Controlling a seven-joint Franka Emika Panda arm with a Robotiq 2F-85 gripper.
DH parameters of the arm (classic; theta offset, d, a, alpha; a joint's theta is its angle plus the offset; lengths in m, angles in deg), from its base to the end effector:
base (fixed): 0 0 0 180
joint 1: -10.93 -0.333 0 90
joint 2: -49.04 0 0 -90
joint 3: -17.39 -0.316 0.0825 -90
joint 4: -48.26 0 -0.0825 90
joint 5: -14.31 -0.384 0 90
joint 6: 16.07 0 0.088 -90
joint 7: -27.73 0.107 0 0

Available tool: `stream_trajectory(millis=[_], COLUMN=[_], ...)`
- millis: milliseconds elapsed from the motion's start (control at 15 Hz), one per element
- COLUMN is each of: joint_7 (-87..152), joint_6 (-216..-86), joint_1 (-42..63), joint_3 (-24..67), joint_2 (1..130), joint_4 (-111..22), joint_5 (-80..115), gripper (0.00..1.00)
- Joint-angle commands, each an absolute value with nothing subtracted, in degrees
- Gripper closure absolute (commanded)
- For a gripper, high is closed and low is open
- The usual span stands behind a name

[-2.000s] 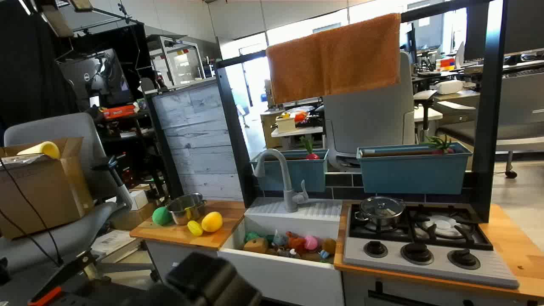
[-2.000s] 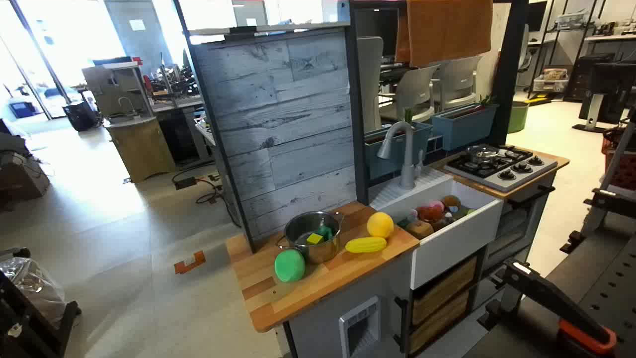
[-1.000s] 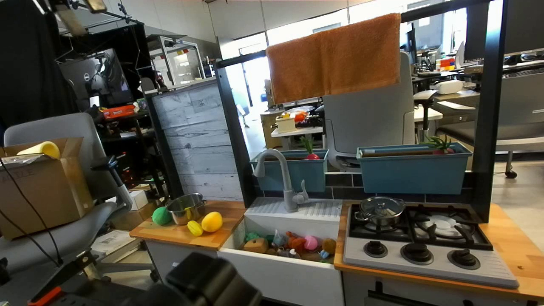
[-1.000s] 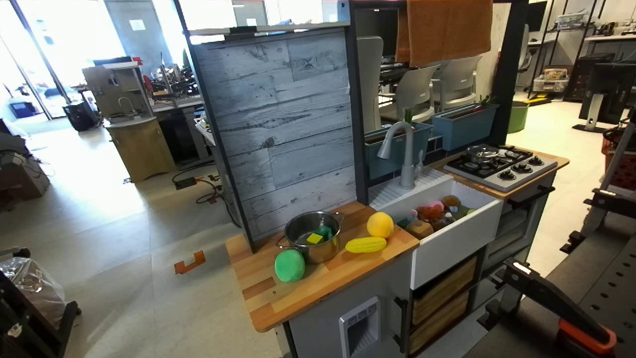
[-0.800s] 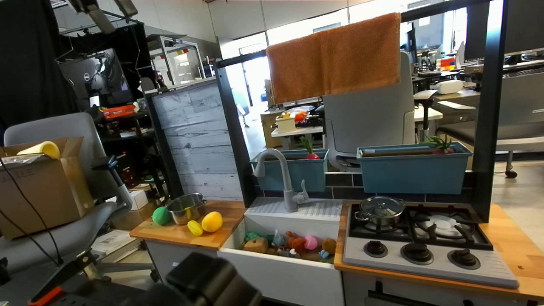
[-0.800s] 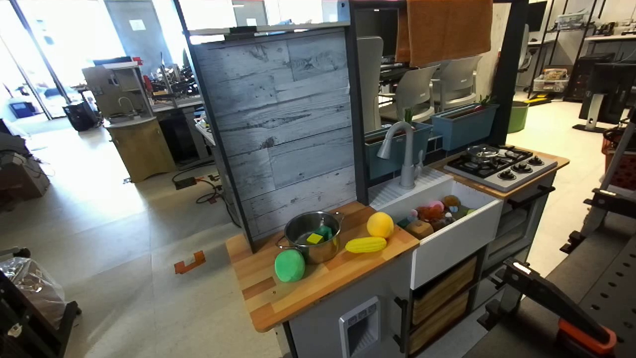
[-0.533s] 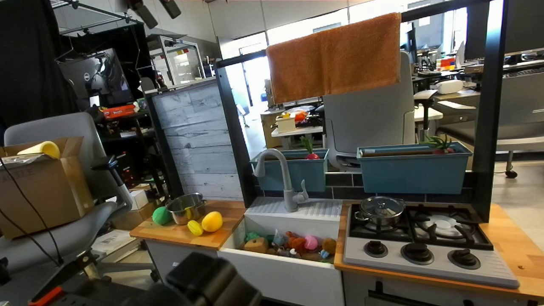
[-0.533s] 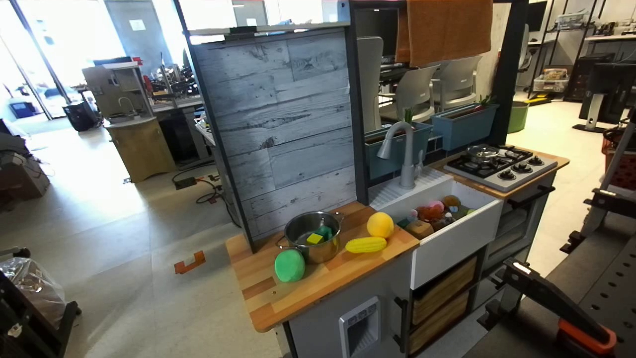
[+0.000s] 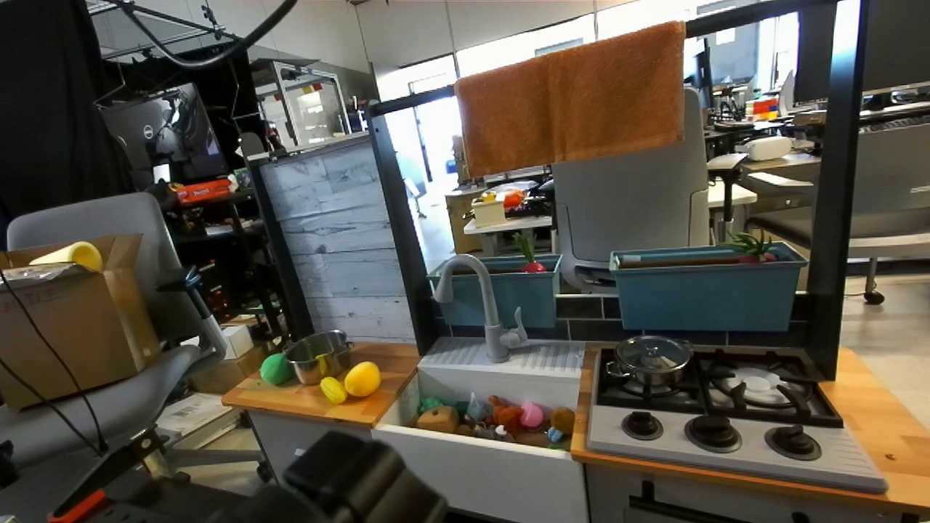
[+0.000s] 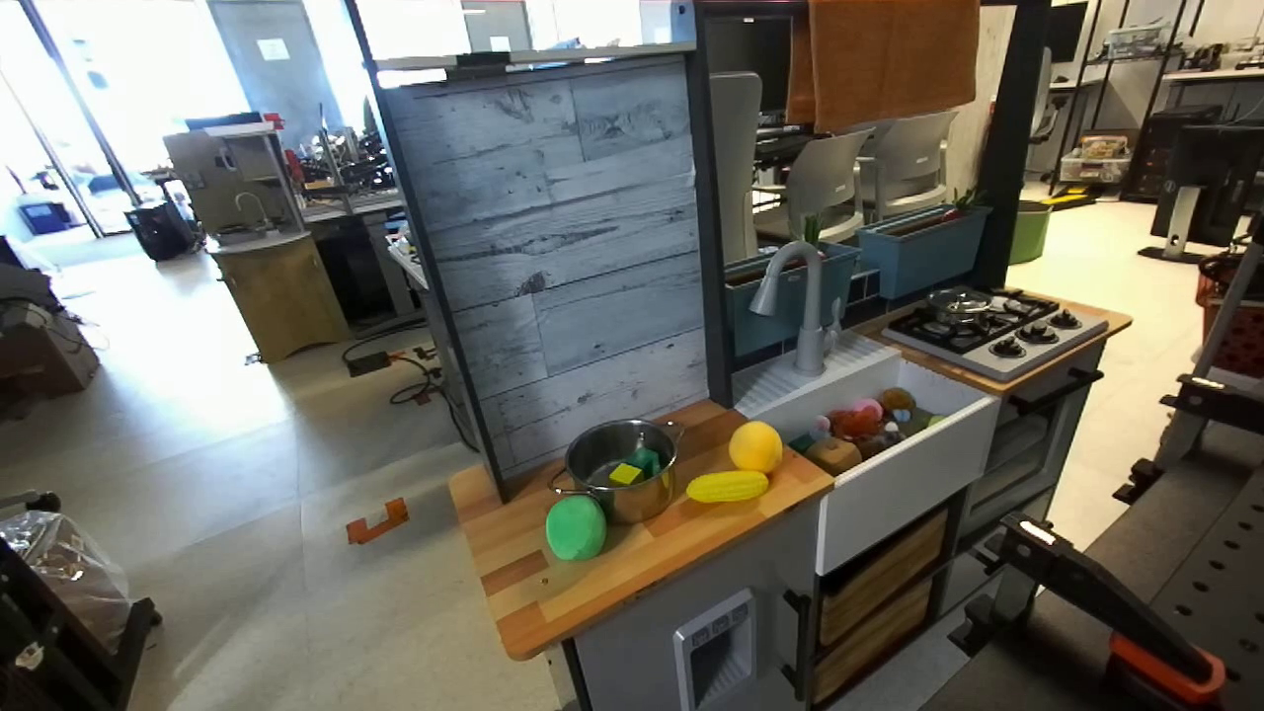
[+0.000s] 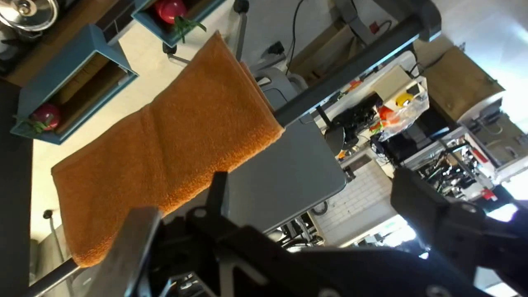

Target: Remove the orange towel from the rail

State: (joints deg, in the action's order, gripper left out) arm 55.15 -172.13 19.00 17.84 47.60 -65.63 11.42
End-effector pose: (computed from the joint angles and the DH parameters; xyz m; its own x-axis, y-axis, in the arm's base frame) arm 0.5915 -0.0906 0.5638 0.5522 -0.5893 0.5897 -0.4746 -0.8038 -0.3587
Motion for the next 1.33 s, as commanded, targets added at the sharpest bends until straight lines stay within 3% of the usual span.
stream_trajectory(millis=[0, 533, 1267], joint_7=[53.89, 54.98, 64.37], joint_6=[-163.85, -139.22, -126.07], joint_1=[18.18, 20.38, 24.61], joint_3=[20.20, 22.10, 22.17], joint_2=[56.15, 71.71, 92.26], joint_4=[-51.86, -26.67, 1.90], joint_5=[2.49, -6.04, -5.58], gripper=[0.00, 0.00, 0.00])
